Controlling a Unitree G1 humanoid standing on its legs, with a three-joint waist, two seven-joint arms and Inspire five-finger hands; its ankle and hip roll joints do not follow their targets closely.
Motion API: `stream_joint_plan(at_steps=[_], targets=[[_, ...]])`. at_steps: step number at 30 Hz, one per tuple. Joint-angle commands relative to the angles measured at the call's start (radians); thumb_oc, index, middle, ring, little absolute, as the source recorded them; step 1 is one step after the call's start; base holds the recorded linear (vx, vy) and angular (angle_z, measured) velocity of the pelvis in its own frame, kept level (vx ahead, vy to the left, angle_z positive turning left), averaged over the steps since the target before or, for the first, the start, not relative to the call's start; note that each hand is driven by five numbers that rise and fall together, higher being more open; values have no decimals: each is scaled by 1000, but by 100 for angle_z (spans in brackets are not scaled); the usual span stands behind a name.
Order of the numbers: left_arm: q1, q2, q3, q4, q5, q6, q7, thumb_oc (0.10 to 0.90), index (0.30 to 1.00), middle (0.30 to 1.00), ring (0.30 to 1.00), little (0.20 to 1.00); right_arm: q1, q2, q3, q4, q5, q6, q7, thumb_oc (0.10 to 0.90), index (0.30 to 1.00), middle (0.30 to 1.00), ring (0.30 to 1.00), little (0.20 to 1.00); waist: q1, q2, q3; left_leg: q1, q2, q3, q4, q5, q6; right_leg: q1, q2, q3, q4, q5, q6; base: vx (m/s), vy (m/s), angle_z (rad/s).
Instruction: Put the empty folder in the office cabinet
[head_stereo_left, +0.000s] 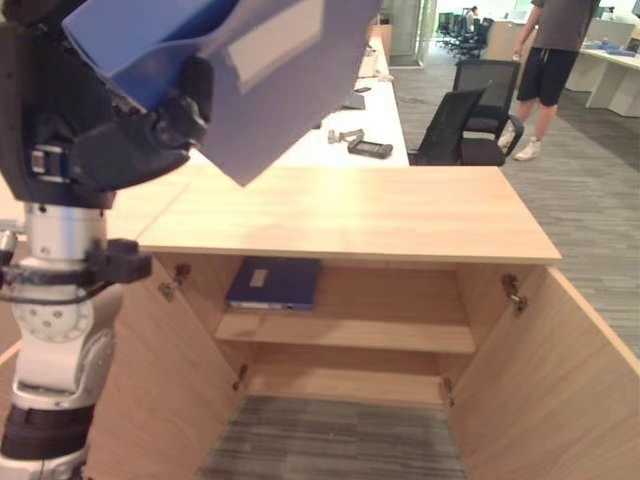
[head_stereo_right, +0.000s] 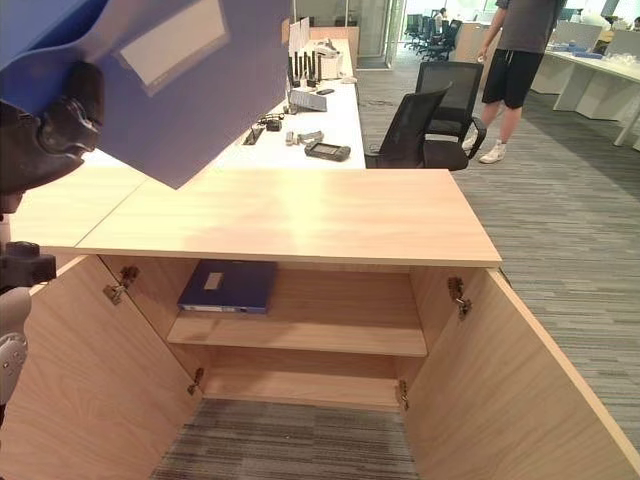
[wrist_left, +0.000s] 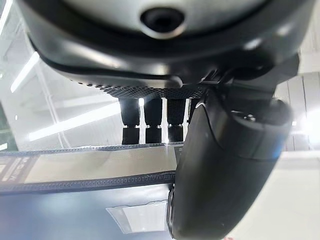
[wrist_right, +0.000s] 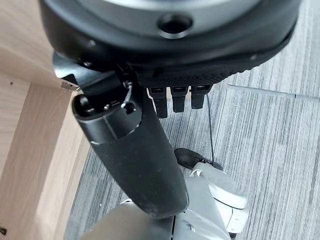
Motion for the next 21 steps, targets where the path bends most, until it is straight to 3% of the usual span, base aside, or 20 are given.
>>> stream_joint_plan(at_steps=[1, 3, 4, 8, 21], targets=[[-167, -4, -1, -73, -107, -72, -39, 400, 300, 300, 300, 300, -112, -22, 45, 19, -39, -12, 5, 800, 900, 900, 900, 900, 18, 3, 19, 63, 55, 3, -1, -118, -41, -15, -76, -35, 68, -83, 61, -61, -4, 3], [-168, -12, -23, -86, -125, -65, -57, 400, 300, 300, 300, 300, -115, -21, 48, 19, -44, -11, 4, 800, 900, 900, 900, 900, 18, 3, 22, 57, 54, 3, -1, -106, -39, -22, -76, -35, 71, -74, 60, -48, -4, 4], [-166, -45, -94, -123, -179, -38, -105, 400, 300, 300, 300, 300, -131, -20, 65, 23, -63, -8, 2, 800, 900, 900, 900, 900, 18, 3, 24, 61, 54, 1, -1, -118, -38, -16, -77, -32, 69, -82, 61, 0, 0, 0], [-198, -69, -220, -183, -251, 1, -175, 400, 300, 300, 300, 300, -152, -19, 93, 21, -92, -8, -2, 800, 900, 900, 900, 900, 12, 3, 31, 55, 52, 2, -1, -106, -34, -23, -76, -30, 75, -72, 59, -33, -6, 1], [-240, -90, -404, -200, -341, 71, -223, 400, 300, 300, 300, 300, -177, -8, 127, 18, -117, -12, -20, 800, 900, 900, 900, 900, -3, 6, 38, 66, 48, 6, -1, -122, -26, -23, -79, -23, 86, -81, 61, -4, 0, 0]])
